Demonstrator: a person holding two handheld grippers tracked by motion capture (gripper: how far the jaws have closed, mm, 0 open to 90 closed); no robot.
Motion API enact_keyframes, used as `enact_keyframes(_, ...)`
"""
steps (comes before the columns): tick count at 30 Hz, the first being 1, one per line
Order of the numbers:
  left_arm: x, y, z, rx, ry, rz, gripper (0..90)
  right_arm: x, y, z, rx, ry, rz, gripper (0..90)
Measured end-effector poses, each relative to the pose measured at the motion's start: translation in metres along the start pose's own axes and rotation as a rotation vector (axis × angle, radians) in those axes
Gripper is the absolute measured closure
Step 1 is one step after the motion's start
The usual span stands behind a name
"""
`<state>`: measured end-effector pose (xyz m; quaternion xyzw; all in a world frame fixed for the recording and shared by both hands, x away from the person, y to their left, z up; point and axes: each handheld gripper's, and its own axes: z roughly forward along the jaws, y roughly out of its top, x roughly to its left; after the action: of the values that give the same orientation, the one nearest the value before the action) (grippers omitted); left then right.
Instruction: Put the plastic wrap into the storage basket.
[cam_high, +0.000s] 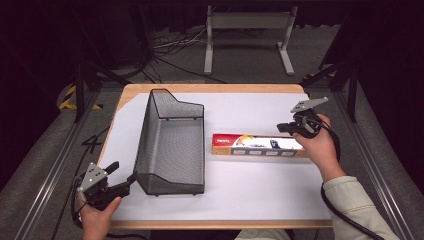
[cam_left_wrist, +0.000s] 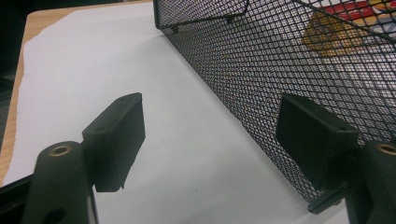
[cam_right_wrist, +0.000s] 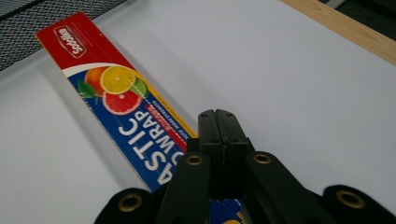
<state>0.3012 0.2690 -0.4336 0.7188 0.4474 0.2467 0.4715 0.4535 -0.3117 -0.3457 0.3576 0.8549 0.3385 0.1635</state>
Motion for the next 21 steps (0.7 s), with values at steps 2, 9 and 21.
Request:
enact_keyframes(2,0.000,0.000,0.000,0.000,0.000,-0.002,24.8,-0.009,-0.004,-0.001,-0.001,-0.007,0.026,90.0)
enact_keyframes(9,0.000,0.000,0.000,0.000,-0.001,-0.002,24.8,-0.035,-0.018,0.002,0.034,-0.050,0.076,90.0)
enact_keyframes(21,0.000,0.000,0.000,0.001,0.001,-0.003,24.8,-0.066,-0.044,0.011,0.113,-0.108,0.141,90.0)
